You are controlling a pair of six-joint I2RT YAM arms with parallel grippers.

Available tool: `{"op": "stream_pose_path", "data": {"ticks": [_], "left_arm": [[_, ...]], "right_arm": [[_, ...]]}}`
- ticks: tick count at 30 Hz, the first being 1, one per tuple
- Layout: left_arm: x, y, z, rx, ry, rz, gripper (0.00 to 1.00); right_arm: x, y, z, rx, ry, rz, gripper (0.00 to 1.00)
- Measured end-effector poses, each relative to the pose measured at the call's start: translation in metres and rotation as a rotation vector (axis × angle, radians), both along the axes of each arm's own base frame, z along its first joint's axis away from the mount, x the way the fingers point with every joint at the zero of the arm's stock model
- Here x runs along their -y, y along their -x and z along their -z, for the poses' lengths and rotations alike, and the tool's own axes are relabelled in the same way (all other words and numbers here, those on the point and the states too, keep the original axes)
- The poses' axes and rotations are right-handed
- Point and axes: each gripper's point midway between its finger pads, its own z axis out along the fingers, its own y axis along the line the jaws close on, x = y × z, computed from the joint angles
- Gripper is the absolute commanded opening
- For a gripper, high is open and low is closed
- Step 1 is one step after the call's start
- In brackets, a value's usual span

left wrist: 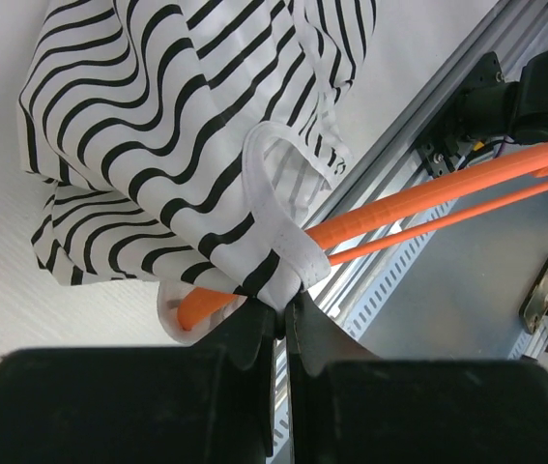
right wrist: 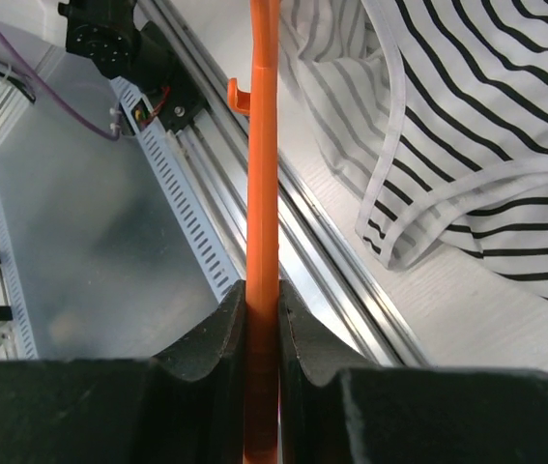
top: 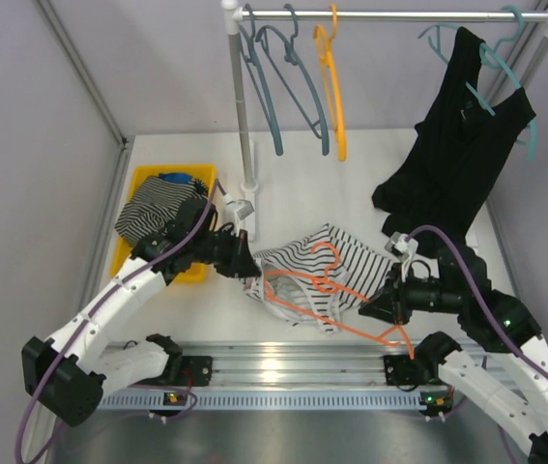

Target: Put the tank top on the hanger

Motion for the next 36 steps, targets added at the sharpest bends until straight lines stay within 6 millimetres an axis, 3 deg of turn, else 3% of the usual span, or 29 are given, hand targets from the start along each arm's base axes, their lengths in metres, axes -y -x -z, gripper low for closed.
{"op": "stream_pose_path", "data": {"ticks": [12,17,27,36], "left_arm": [[0.006,0.009,-0.001,-0.036,0.032,0.063,0.0],[0.009,0.014,-0.006,-0.042,0.06,0.088,0.0],[0.005,0.013,-0.007,-0.035,0.046,0.059,0.02],[-0.009,0.005,0.002,-0.015,-0.036,-0.037,0.01]], "right_arm": [[-0.02,-0.016,0.001,0.027,-0.073,-0.018,0.0],[-0.027,-0.024,0.011,0.017,-0.072,-0.015,0.0],[-0.02,-0.04,0.004,0.101,-0.067,0.079,0.0],[-0.021,-0.04,-0.009,0.133,-0.103,0.078,0.0]]}}
